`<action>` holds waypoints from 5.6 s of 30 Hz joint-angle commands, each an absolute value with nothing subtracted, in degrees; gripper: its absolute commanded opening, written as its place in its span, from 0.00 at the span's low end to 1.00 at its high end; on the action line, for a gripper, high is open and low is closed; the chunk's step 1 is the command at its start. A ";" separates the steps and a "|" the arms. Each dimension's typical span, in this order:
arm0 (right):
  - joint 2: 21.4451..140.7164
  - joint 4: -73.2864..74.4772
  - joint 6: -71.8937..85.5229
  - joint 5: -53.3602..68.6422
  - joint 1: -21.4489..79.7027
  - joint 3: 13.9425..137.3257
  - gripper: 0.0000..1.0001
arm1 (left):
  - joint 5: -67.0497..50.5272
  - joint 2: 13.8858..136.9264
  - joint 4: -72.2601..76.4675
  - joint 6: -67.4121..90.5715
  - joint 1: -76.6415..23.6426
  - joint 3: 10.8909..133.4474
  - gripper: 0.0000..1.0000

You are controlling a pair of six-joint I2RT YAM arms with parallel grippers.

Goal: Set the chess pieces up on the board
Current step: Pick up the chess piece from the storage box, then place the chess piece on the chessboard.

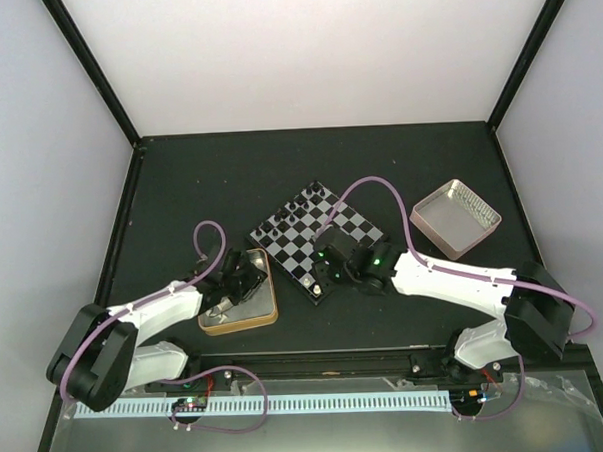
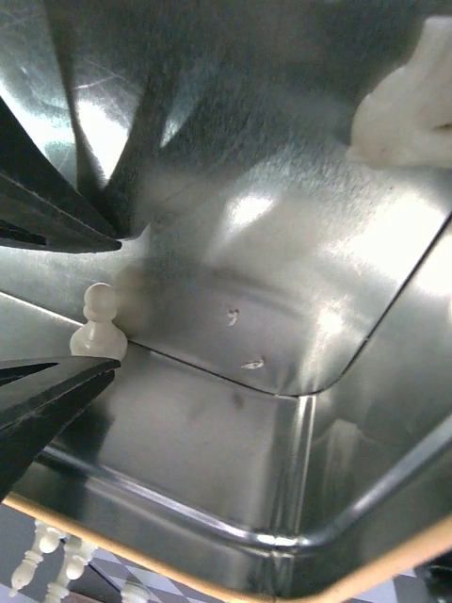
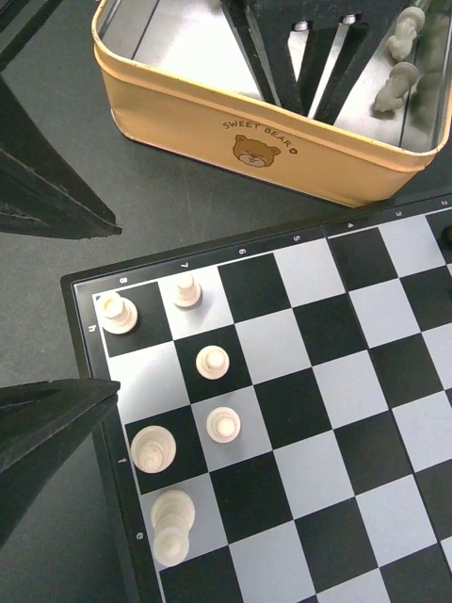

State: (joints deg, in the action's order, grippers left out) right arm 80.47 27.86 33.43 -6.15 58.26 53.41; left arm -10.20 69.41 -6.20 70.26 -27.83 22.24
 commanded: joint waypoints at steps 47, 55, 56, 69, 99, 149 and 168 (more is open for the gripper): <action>77.35 2.40 23.45 16.98 58.18 50.22 0.68 | -14.68 48.87 -13.93 55.40 -27.67 28.13 0.01; 81.35 1.63 22.21 15.57 57.99 51.94 0.74 | -29.08 51.41 -18.44 53.44 -27.69 32.97 0.01; 81.80 1.74 22.59 14.78 57.99 52.16 0.74 | -29.56 51.34 -18.35 53.40 -27.69 33.04 0.02; 87.67 4.33 23.21 11.23 56.56 56.47 0.43 | -31.70 51.31 -18.52 52.84 -27.68 33.92 0.02; 79.25 -5.15 5.59 20.19 55.81 47.49 0.02 | -44.28 53.69 -17.29 52.85 -27.59 36.27 0.21; 58.15 18.36 44.06 1.47 21.88 33.97 0.64 | -0.32 107.04 -25.30 26.56 -49.92 77.55 0.01; 58.44 18.46 43.29 2.66 21.88 34.09 0.64 | 0.76 112.93 -26.86 27.65 -50.10 78.35 0.04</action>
State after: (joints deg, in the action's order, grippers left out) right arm 58.76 18.48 43.81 2.24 22.09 34.02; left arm 0.86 111.77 -25.96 27.81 -49.60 76.16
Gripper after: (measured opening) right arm 0.646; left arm 0.056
